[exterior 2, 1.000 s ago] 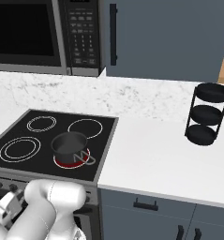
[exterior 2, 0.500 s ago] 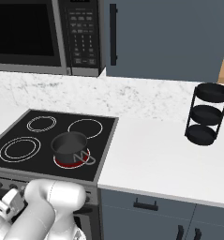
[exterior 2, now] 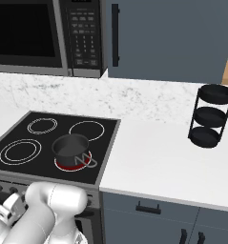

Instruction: Turn off the front right burner of the stove.

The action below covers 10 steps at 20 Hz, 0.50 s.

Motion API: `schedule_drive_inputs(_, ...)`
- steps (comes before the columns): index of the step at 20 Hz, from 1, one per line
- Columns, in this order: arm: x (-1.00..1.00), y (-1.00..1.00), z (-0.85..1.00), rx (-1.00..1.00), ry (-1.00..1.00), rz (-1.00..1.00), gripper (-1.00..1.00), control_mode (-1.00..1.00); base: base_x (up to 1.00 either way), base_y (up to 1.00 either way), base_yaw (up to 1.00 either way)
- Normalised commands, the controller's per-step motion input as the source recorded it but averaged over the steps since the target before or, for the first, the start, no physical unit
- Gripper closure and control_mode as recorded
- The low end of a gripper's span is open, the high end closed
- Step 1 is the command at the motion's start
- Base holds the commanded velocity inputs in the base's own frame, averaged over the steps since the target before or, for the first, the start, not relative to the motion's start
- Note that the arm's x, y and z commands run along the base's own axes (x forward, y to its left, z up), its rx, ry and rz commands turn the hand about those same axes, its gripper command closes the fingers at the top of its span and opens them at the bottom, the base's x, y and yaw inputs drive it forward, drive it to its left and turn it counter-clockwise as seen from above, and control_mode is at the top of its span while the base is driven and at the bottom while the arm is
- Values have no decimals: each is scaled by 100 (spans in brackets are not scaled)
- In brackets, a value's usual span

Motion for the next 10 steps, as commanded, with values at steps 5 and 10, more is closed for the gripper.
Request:
schedule_drive_inputs(5,0,1,0,0,0,0,-100,-100,0,0,0)
schedule_drive_inputs(10,25,4,0,0,0,-2,-100,-100,0,0,0)
